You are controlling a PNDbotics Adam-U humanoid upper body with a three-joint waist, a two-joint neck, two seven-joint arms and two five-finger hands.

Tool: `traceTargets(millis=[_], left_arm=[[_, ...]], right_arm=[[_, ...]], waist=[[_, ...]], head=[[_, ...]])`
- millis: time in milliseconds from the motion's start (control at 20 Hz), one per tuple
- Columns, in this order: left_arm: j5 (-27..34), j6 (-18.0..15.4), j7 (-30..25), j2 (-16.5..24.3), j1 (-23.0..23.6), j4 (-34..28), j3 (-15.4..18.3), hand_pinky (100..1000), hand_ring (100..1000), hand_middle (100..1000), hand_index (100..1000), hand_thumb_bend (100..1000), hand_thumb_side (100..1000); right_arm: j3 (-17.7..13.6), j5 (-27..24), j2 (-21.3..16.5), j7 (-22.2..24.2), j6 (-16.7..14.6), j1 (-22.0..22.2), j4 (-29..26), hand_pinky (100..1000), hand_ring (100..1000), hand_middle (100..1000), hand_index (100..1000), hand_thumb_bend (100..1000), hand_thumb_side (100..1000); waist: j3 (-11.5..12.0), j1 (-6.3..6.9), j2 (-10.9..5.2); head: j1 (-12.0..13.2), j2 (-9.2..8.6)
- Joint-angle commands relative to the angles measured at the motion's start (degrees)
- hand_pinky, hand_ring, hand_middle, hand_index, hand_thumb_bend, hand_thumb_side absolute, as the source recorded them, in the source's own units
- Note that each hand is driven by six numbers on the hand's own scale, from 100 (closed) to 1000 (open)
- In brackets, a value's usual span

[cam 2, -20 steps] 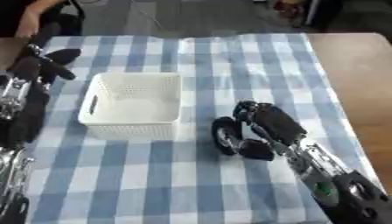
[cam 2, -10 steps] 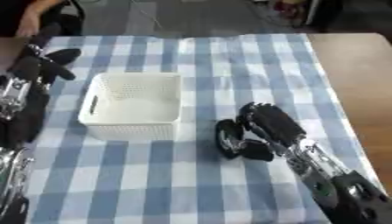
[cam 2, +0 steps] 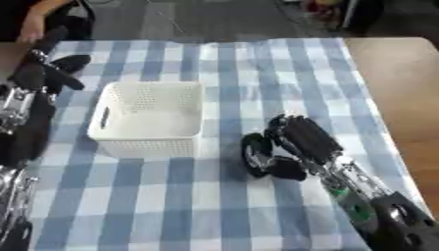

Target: Pick up objects on the table and place them in the box.

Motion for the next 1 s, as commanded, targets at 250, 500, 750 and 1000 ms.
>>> traceTargets(millis=[250,500,750,1000], left_arm=[[0.2,0.0,-0.1,0.0,-0.7,-0.7,-0.1,925,797,1000,552,100,914],[0.2,0.0,0.0,0.1,-0.6,-0.7,-0.1,925,798,1000,553,100,913],[0.2,0.0,0.0,0.1,-0.6,-0.7,-0.1,925,798,1000,553,100,913],[0.2,0.0,0.0,0.1,-0.6,-0.7,-0.1,924,799,1000,553,100,912]], right_arm=[[-2.5,-1.0,-2.8,-1.1,2.5,-1.4,-5.5,406,226,329,425,100,856],[-3.3,-2.5,-5.1,-0.7,7.0,-1.6,-11.8,406,288,325,422,100,865],[-4.2,-3.3,-6.3,-0.1,9.4,-1.7,-15.1,405,283,321,419,100,868],[-5.0,-3.8,-6.9,-0.1,10.5,-1.8,-16.3,405,280,320,419,100,870]], waist=[[0.0,-0.19,-0.64],[0.0,-0.28,-0.77],[0.0,-0.30,-0.82],[0.0,-0.32,-0.87]], head=[[-0.5,-0.82],[-0.4,-0.95],[-0.4,-1.01],[-0.4,-1.06]])
